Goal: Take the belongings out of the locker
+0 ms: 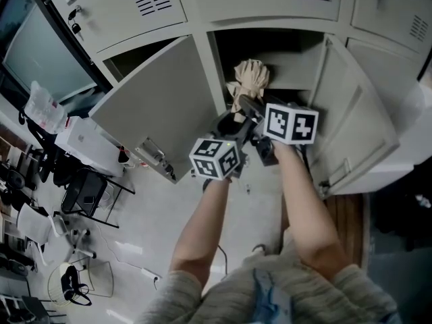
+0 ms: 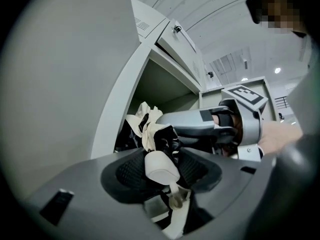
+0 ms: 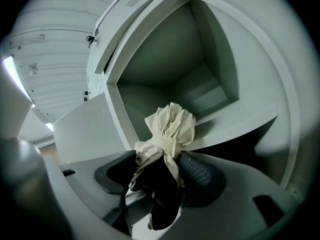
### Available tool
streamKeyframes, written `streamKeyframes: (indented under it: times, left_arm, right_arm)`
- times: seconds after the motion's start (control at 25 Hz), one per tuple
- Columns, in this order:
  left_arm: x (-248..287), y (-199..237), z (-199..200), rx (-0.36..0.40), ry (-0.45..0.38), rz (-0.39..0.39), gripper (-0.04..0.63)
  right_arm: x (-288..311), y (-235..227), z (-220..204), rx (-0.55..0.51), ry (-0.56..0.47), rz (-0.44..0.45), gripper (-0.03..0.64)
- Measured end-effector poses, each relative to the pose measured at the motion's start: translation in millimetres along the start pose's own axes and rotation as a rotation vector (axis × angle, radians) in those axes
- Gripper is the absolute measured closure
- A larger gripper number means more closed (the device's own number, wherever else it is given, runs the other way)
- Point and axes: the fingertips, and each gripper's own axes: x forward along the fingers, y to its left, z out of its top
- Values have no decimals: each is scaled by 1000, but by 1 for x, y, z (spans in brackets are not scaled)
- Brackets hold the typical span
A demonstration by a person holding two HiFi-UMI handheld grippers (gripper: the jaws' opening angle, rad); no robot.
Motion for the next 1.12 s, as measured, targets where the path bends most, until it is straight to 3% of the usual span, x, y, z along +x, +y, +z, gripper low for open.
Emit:
streamKeyframes:
  times: [0.6,1.12]
  left_arm:
    - [-4,-15,8,168,-26,-13,385]
    - [-46,-54,32,221,-94,-8,385]
  right_arm:
    - [-20,0,2,12,-162,16,422]
    - [-70,47,11,-69,-239,94,422]
